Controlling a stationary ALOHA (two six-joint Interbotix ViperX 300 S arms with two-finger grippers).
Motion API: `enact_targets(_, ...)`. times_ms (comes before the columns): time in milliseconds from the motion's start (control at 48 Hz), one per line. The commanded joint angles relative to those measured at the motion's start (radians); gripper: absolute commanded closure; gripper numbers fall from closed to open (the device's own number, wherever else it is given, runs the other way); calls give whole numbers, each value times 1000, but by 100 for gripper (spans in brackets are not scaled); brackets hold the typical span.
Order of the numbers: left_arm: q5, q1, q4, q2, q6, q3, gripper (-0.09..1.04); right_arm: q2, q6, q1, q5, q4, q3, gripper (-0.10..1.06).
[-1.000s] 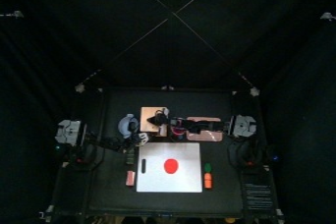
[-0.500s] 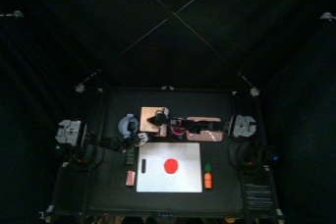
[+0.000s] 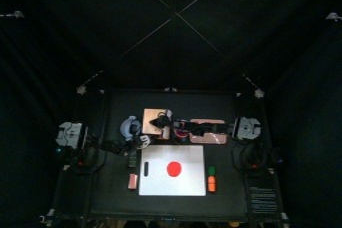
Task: Get the cutter from the drawer then cut the dough then place the extra dough in the bowl
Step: Open the drawer
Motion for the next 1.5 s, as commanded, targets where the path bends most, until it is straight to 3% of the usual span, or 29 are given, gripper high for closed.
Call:
enact_targets(21, 14, -41, -14, -15, 3, -3, 39, -15, -2, -2, 14, 0, -2, 101)
enact_targets(854, 58, -232, -117, -43, 2, -12, 39, -51, -9, -17, 29, -8, 2, 101)
enact_targets(1500, 81, -253, -118, -35, 8, -14, 38, -55, -9, -18, 29, -8, 2, 101)
